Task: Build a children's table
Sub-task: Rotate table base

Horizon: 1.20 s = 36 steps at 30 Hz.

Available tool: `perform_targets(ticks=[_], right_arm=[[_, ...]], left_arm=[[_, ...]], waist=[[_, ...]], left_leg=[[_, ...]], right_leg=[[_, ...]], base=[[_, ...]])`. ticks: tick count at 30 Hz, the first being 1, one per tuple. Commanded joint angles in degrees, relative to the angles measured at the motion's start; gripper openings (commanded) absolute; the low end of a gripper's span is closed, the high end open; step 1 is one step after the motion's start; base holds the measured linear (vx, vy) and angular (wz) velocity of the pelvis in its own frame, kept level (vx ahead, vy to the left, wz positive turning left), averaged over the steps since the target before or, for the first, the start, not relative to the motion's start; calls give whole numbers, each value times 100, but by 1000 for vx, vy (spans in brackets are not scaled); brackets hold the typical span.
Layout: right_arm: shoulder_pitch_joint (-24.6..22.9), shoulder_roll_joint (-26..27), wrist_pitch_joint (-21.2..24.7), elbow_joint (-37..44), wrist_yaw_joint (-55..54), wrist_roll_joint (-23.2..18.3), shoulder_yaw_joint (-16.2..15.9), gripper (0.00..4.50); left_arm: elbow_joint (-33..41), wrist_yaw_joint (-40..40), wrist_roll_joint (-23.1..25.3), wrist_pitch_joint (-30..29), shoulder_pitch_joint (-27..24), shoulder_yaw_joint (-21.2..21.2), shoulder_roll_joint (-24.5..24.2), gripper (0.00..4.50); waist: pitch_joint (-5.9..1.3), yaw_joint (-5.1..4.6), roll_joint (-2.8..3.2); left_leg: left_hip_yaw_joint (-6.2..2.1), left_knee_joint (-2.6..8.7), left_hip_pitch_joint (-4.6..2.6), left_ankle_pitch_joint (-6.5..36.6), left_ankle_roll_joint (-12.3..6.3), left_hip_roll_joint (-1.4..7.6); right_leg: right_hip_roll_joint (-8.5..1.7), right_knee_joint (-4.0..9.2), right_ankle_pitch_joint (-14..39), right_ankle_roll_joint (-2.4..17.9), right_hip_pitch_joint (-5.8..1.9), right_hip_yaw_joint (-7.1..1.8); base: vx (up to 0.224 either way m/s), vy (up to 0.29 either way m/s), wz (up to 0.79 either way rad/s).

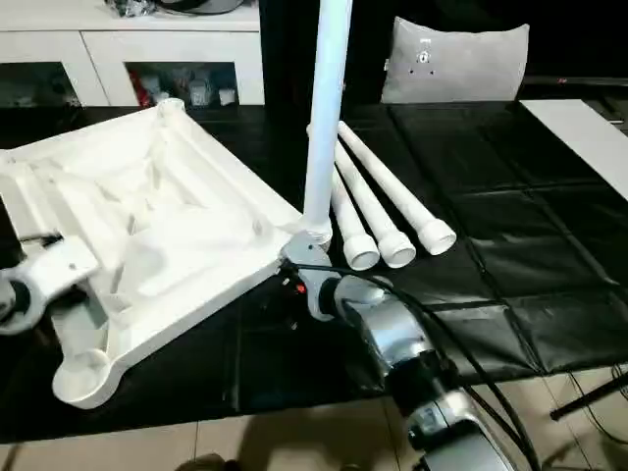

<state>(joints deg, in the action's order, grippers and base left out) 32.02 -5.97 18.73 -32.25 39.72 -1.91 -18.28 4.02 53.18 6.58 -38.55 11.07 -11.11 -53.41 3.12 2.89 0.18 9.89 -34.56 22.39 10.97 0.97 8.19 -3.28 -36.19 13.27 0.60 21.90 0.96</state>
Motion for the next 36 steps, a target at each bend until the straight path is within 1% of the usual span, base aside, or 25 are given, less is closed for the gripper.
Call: perform_targets(ticks=[1,2,4,5,6,7,8,9,11,13,14,16,18,23,25,26,28,29,30,31,32,33,34,35,36], right_arm=[[135,75,-158,-215,-85,75,-7,450],[189,113,-206,-322,-112,81,-4,450],[262,162,-292,-471,-137,82,4,450],[417,255,-479,-766,-254,118,29,450],[482,293,-559,-891,-302,131,44,450],[519,311,-608,-957,-336,144,49,450],[671,386,-823,-1250,-451,209,84,450],[753,429,-890,-1398,-478,227,109,450],[882,492,-1016,-1601,-523,267,126,450],[1018,569,-1114,-1783,-563,278,134,450],[1074,598,-1182,-1877,-583,283,135,450],[1151,639,-1283,-2008,-609,288,142,450],[1204,670,-1370,-2117,-598,299,163,450],[1288,735,-1591,-2338,-561,365,223,450],[1300,741,-1630,-2372,-567,375,232,450],[1359,746,-1741,-2451,-707,357,332,450],[1409,733,-1760,-2452,-880,304,457,450],[1431,729,-1768,-2459,-945,284,508,450],[1485,704,-1675,-2434,-1139,217,645,450],[1507,697,-1644,-2437,-1201,200,694,450],[1605,651,-1503,-2429,-1468,139,886,450],[1618,643,-1477,-2425,-1507,140,902,450],[1704,591,-1308,-2399,-1760,145,1007,450],[1843,510,-1079,-2368,-2068,166,1130,450],[1904,479,-1001,-2360,-2146,162,1183,450]], left_arm=[[209,333,-224,241,-121,-57,-56,4],[301,432,-323,208,-186,-48,-79,4],[388,541,-445,276,-258,-26,-82,4],[551,702,-722,311,-323,51,29,4],[627,778,-833,307,-336,73,75,4],[674,818,-896,278,-338,84,105,4],[845,968,-1125,165,-347,127,192,4],[942,1036,-1238,116,-337,126,237,4],[1073,1125,-1432,50,-305,117,352,4],[1198,1177,-1631,15,-241,89,528,4],[1225,1179,-1669,32,-215,67,585,4],[1200,1130,-1667,117,-170,39,687,4],[1201,1143,-1696,132,-144,19,737,4],[1138,931,-1626,251,42,-109,1077,4],[1108,865,-1582,286,85,-142,1142,4],[601,281,-1113,684,338,-274,1445,4],[117,-196,-812,963,548,-309,1690,4],[-45,-348,-741,1035,618,-309,1771,4],[-318,-594,-661,1171,739,-279,1915,4],[-384,-651,-639,1208,768,-271,1951,4],[-625,-893,-540,1364,883,-244,2089,4],[-636,-909,-536,1369,890,-241,2099,4],[-708,-1017,-509,1400,933,-221,2164,4],[-733,-1155,-507,1441,980,-177,2266,4],[-743,-1203,-510,1468,997,-156,2309,4]], waist=[[-297,15,108],[-303,18,129],[-311,15,123],[-310,6,129],[-318,-19,114],[-317,-12,120],[-327,-34,106],[-339,-31,120],[-335,-57,108],[-349,-82,94],[-339,-82,91],[-331,-79,92],[-334,-84,85],[-355,-76,102],[-358,-72,94],[-351,-64,85],[-355,-62,86],[-359,-64,77],[-365,-55,65],[-371,-62,59],[-378,-69,68],[-390,-64,73],[-399,-58,88],[-400,-57,86],[-401,-60,81]], left_leg=[[-206,525,-181,1511,274,477],[-203,518,-181,1460,283,475],[-196,519,-188,1431,295,470],[-192,520,-183,1416,300,466],[-193,514,-179,1377,318,465],[-188,514,-189,1369,317,465],[-180,503,-174,1266,326,465],[-173,495,-182,1181,326,462],[-165,480,-154,1023,252,450],[-159,455,-153,863,155,445],[-157,456,-149,871,130,445],[-154,461,-164,1028,136,460],[-154,469,-163,1041,157,464],[-144,442,-167,811,107,466],[-142,436,-161,763,76,459],[-140,436,-164,782,51,463],[-134,425,-165,826,72,448],[-138,435,-169,883,91,461],[-142,436,-168,901,102,458],[-141,432,-167,885,100,454],[-151,433,-150,816,86,452],[-152,419,-163,748,61,454],[-162,416,-156,693,45,457],[-150,412,-172,599,17,452],[-150,407,-167,493,7,446]], right_leg=[[-516,407,518,1432,-108,-244],[-516,389,488,1414,-117,-248],[-498,376,420,1403,-107,-240],[-500,372,416,1406,-110,-242],[-512,364,383,1447,-118,-246],[-503,373,365,1451,-118,-243],[-507,337,221,1495,-118,-242],[-500,330,106,1515,-130,-234],[-487,321,-136,1521,-159,-235],[-489,308,-359,1576,-181,-230],[-493,317,-329,1591,-180,-234],[-496,343,-28,1598,-172,-239],[-484,333,35,1574,-174,-235],[-477,307,-293,1581,-182,-227],[-472,304,-379,1592,-195,-227],[-469,321,-328,1561,-192,-227],[-466,322,-257,1527,-198,-230],[-480,330,-199,1508,-203,-236],[-484,333,-153,1485,-209,-233],[-480,325,-180,1485,-209,-234],[-486,318,-271,1481,-221,-232],[-481,308,-380,1496,-221,-227],[-490,294,-463,1512,-229,-220],[-466,291,-577,1530,-212,-213],[-456,280,-686,1566,-221,-206]], base=[[0,0,0],[0,0,0],[0,0,0],[0,0,0],[0,0,0],[0,0,0],[0,0,0],[0,0,0],[0,0,0],[0,0,0],[0,0,0],[0,0,0],[0,0,0],[0,0,0],[0,0,0],[0,0,0],[0,0,0],[0,0,0],[0,0,0],[0,0,0],[0,0,0],[0,0,0],[0,0,0],[0,0,0],[0,0,0]])
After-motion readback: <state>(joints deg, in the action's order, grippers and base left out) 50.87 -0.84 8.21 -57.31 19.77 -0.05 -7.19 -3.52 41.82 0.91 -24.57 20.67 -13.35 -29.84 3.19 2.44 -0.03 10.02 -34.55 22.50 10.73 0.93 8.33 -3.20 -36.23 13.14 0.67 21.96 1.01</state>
